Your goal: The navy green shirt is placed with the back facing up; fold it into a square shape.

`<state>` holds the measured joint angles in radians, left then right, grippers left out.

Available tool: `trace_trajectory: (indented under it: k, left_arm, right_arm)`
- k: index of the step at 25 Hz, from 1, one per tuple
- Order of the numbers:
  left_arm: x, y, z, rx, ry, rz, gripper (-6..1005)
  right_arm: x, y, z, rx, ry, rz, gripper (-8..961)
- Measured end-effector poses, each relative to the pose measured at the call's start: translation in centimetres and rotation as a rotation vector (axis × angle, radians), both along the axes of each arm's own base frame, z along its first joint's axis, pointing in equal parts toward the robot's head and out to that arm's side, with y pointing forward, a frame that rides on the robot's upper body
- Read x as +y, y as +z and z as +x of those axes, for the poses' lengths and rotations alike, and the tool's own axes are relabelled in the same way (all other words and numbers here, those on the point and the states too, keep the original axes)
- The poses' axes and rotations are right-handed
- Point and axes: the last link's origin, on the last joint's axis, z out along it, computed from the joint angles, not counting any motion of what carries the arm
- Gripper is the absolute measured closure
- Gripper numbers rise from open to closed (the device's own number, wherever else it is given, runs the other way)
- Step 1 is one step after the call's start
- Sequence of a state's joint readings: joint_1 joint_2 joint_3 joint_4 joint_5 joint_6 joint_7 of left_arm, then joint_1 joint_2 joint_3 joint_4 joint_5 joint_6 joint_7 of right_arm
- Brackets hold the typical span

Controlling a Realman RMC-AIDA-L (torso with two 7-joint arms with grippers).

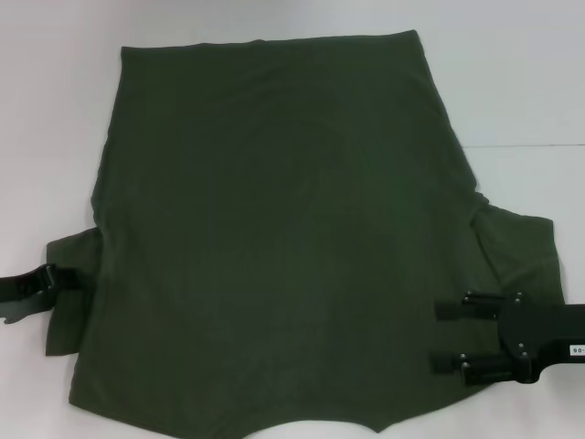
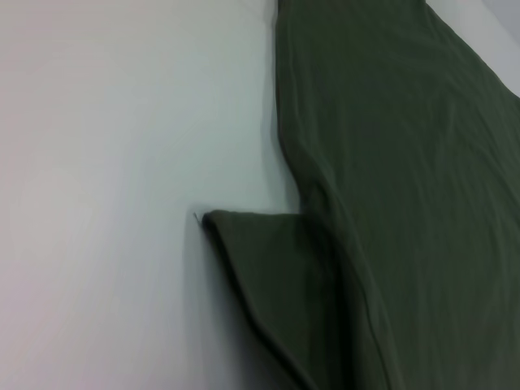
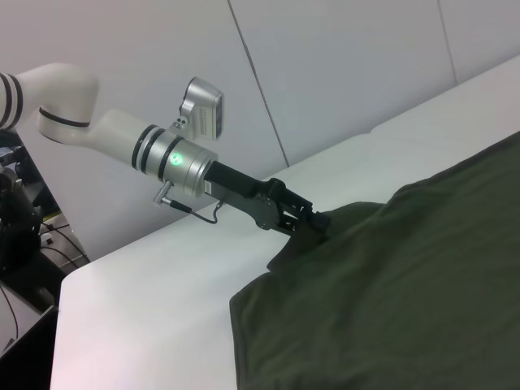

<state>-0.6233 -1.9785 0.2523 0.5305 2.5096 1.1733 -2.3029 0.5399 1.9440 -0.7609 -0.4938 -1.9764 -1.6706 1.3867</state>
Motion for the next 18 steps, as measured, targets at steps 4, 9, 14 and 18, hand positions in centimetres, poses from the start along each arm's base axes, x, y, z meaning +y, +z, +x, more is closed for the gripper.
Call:
trace_trajectory:
  k: [4,9,14,18]
  left_arm:
    - [0.11,0.09,-0.19,0.01,0.008,0.012,619]
    - [0.22,0.11,-0.23,0.016,0.01,0.016,663]
    - [0.24,0.11,-0.23,0.018,0.01,0.016,837]
    - [0.27,0.09,-0.26,0.019,0.012,0.018,963]
  right_arm:
    - [-0.03,-0.13,-0.03,-0.003,0.002,-0.005,39]
    - [0.01,-0.19,-0.13,-0.002,0.004,-0.006,39]
    - [0.03,-0.2,-0.14,-0.002,0.005,-0.006,39]
    - [0.03,-0.2,-0.15,-0.002,0.005,-0.006,39]
